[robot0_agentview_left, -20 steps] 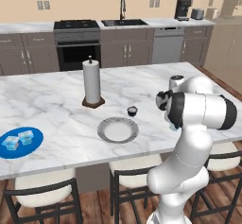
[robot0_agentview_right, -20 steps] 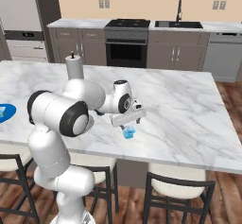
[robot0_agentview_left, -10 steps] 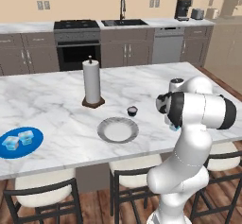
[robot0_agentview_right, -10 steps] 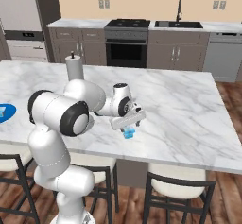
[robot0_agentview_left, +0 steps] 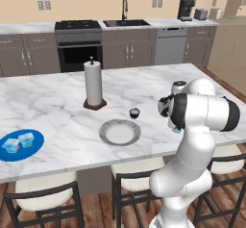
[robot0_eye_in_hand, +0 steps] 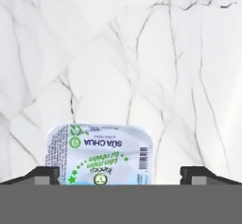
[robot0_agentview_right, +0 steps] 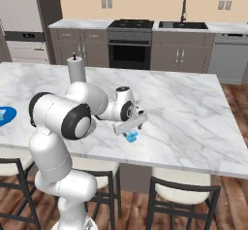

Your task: Place two yogurt containers on each plate.

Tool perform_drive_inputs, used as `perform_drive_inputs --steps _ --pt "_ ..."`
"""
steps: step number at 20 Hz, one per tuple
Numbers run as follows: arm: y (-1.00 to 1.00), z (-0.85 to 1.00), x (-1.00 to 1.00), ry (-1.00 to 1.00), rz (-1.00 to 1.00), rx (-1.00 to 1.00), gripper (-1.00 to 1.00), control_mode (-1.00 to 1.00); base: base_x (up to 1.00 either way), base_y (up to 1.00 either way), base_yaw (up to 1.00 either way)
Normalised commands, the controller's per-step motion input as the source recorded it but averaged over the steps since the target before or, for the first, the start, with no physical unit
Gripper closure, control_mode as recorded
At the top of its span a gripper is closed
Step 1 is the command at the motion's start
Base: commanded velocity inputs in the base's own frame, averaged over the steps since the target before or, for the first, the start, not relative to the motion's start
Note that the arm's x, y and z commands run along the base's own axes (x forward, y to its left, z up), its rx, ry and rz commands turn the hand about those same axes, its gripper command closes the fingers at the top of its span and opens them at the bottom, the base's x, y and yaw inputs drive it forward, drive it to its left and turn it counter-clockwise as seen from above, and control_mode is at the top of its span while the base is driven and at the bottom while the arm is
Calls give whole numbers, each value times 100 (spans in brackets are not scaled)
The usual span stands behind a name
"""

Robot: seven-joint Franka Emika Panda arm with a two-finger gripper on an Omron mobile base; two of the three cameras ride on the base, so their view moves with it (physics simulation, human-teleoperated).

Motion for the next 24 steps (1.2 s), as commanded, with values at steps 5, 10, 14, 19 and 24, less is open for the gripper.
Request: perform_drive_inputs --steps 5,10,14,19,24 --pt "1 -10 -6 4 7 4 -100 -100 0 0 0" --pt "0 0 -14 4 8 7 -100 -100 0 0 0" --pt "1 4 -2 1 4 3 -100 -100 0 0 0" --pt "6 2 0 0 4 0 -100 -100 0 0 0" --pt "10 0 1 0 6 0 -100 -100 0 0 0"
